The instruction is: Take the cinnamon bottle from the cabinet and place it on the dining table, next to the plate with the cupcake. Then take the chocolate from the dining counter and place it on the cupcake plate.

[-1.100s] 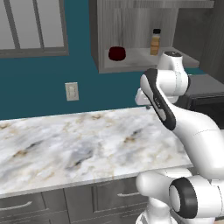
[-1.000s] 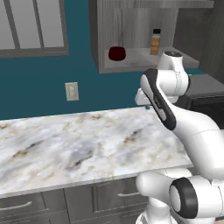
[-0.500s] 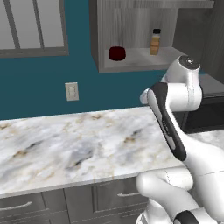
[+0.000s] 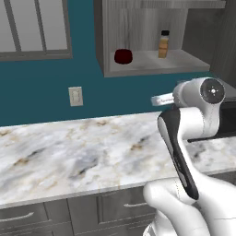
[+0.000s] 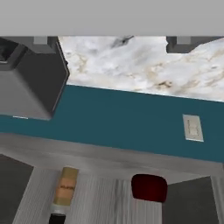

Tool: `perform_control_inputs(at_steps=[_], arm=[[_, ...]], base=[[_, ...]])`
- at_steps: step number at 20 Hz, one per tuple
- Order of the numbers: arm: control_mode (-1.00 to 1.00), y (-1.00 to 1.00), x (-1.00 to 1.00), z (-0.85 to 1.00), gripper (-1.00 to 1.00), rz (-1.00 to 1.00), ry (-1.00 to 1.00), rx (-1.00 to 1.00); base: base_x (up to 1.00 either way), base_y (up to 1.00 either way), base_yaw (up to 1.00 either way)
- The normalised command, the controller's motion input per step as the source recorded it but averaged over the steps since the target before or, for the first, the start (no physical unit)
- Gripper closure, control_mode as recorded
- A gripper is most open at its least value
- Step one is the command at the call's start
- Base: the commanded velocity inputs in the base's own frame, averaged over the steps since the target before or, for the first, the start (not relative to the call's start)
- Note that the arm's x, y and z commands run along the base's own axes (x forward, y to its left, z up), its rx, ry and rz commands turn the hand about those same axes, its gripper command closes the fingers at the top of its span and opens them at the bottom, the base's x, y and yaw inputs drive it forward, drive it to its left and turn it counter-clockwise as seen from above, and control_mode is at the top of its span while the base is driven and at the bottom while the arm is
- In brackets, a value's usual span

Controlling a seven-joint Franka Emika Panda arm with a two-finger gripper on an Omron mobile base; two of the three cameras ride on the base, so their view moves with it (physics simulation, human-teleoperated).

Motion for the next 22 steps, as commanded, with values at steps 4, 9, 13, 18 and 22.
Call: perform_control_inputs(at_steps=[4, 9, 13, 18, 22], arm=[[-1.00, -0.13, 0.00, 0.82, -1.00, -0.10, -0.08, 0.00], [-1.00, -0.15, 0.04, 0.79, -1.00, -0.13, 0.02, 0.02], [-1.00, -0.12, 0.22, 0.65, -1.00, -0.08, 0.17, 0.09], [-1.00, -0.24, 0.27, 0.42, -1.00, -0.02, 0.19, 0.12], [-1.00, -0.20, 0.48, 0.00, -1.00, -0.02, 0.12, 0.09]], base=[[0.00, 0.00, 0.00], [0.00, 0.00, 0.00], [0.00, 0.00, 0.00], [0.00, 0.00, 0.00], [0.00, 0.00, 0.00]])
